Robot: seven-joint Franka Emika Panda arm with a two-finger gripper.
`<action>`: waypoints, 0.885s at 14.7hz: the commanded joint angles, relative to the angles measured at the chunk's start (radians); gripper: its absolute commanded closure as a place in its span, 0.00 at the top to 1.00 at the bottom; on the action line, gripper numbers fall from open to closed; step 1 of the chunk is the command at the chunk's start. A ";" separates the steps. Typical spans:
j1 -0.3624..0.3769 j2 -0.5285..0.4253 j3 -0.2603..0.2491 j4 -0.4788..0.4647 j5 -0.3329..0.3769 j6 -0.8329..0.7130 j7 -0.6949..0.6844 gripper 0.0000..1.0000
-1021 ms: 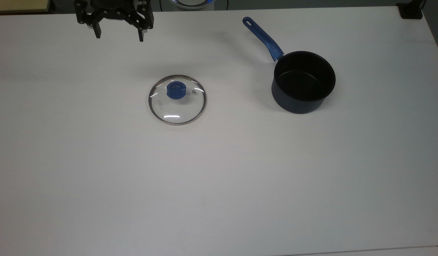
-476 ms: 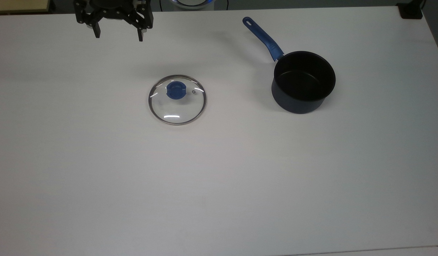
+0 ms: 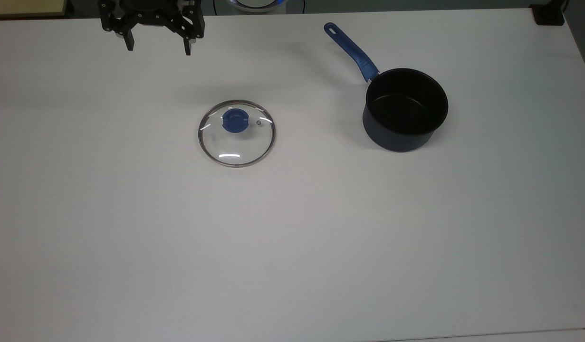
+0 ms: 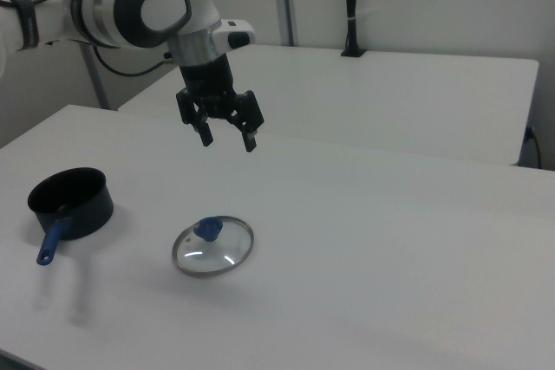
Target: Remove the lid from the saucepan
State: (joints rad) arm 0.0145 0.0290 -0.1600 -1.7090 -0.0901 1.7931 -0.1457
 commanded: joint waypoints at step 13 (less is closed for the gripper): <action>-0.005 -0.015 0.001 0.014 -0.004 -0.029 -0.009 1.00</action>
State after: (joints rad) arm 0.0133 0.0260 -0.1602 -1.7072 -0.0901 1.7931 -0.1457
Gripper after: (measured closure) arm 0.000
